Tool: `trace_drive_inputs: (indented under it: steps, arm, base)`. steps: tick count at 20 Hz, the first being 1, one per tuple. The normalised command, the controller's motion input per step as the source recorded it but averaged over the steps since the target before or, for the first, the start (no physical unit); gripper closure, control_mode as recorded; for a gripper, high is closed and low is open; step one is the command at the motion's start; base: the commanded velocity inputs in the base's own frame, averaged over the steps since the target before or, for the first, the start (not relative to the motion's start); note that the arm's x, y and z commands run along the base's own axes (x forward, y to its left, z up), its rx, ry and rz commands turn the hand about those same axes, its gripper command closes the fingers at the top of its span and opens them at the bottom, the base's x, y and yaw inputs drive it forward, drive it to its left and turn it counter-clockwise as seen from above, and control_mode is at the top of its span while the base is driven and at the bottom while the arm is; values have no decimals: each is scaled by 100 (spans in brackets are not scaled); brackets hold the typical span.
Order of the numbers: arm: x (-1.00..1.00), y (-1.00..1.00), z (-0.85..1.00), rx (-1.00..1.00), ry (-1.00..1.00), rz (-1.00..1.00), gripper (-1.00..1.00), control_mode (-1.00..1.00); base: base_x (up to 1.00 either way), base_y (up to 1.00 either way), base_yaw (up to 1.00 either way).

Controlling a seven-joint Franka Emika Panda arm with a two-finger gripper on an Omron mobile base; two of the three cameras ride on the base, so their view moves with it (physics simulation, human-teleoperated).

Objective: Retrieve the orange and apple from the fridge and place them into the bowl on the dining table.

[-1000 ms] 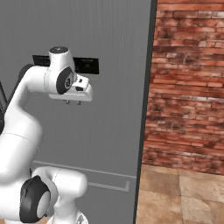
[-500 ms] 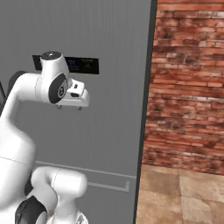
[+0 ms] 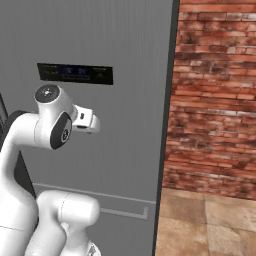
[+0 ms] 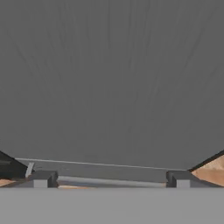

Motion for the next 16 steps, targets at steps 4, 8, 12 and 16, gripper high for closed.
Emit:
trace_drive_inputs:
  steps: [4, 8, 12, 16]
  arm:
    - [-1, 0, -7, 0, -5, 0, -100, -100]
    - [-26, 5, -11, 0, -1, 0, -100, -100]
    - [-44, 18, -8, 0, -5, 0, -100, -100]
    - [-16, 6, 0, 0, -9, 0, -100, -100]
  base:
    - [0, 0, 0]
    - [0, 0, 0]
    - [0, 0, 0]
    - [0, 0, 0]
